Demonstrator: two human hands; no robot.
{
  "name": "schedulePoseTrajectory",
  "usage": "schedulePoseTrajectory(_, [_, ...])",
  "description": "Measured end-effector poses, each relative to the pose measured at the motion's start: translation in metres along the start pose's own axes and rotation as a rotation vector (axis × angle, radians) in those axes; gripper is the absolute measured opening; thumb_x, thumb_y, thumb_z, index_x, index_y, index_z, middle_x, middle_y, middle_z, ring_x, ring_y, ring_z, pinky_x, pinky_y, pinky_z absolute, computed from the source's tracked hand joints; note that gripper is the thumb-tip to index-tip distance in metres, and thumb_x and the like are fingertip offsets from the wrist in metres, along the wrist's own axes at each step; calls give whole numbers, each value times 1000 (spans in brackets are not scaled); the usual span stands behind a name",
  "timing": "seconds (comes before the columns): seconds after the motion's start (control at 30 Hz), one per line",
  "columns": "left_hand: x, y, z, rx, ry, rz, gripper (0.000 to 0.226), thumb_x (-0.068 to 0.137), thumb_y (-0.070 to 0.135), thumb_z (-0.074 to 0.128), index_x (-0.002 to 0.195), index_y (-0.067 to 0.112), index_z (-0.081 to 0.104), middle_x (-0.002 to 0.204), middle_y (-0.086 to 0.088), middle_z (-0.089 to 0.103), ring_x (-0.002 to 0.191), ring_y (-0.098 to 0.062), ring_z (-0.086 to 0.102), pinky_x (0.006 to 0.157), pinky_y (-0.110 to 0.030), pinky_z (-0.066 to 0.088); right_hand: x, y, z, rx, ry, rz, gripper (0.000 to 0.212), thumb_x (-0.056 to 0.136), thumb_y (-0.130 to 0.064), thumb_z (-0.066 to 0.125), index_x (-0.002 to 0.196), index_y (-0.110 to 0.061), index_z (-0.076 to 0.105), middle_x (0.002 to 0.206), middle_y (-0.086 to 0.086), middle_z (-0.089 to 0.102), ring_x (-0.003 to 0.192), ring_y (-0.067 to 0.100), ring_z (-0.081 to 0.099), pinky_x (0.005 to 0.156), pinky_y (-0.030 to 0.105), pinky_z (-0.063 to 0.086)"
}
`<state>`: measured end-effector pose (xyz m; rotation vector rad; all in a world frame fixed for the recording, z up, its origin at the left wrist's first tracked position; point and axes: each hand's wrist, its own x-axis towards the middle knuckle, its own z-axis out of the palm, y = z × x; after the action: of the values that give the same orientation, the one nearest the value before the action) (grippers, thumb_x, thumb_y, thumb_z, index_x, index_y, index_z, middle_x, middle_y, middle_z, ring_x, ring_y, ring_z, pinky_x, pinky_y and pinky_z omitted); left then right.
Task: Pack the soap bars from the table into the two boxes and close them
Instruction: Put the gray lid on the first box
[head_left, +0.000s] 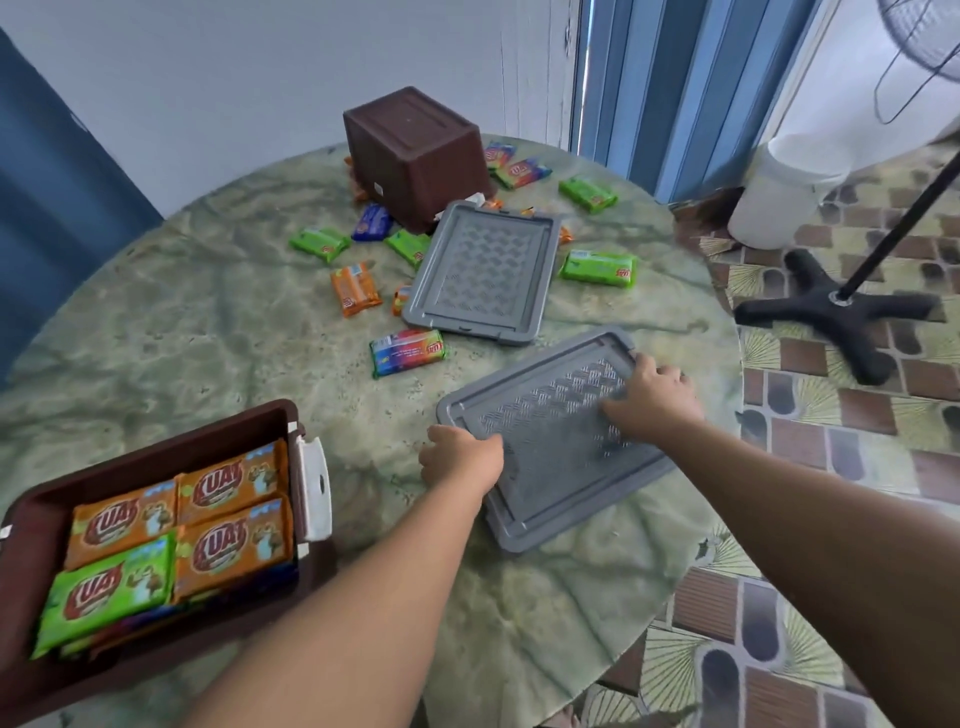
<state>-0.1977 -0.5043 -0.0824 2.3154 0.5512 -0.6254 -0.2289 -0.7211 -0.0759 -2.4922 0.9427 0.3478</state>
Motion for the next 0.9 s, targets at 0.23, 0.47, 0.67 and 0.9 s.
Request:
schedulePoseTrajectory(0.23, [-8,18,-28,-147,135,73,67,99,45,58,148,14,25,145,-18,24,66,-18,42,55,-29,37,-1,-9,1,62,27,82,90,86,-76,57,144,-9,41,143,25,42,138,38,36,109,42,34])
schedulePoseTrajectory(0.47, [6,29,-107,53,278,245,95,81,69,69,146,12,28,146,-21,24,99,-38,59,73,-38,40,-22,-56,-23,440,5,-43,106,75,-76,72,145,-6,34,142,20,49,128,37,52,90,39,43])
schedulePoseTrajectory(0.67, [19,8,-178,87,379,276,99,78,74,68,143,9,30,148,-26,24,111,-43,61,75,-37,40,-52,-124,-23,609,-13,-138,86,78,-64,80,122,-9,32,123,12,56,103,30,57,84,39,48])
schedulePoseTrajectory(0.9, [34,-75,-262,32,447,217,101,74,77,69,141,10,34,145,-24,38,115,-42,58,77,-38,41,-105,-205,17,562,-169,-249,91,80,-66,76,130,-9,27,130,14,53,106,30,55,83,41,48])
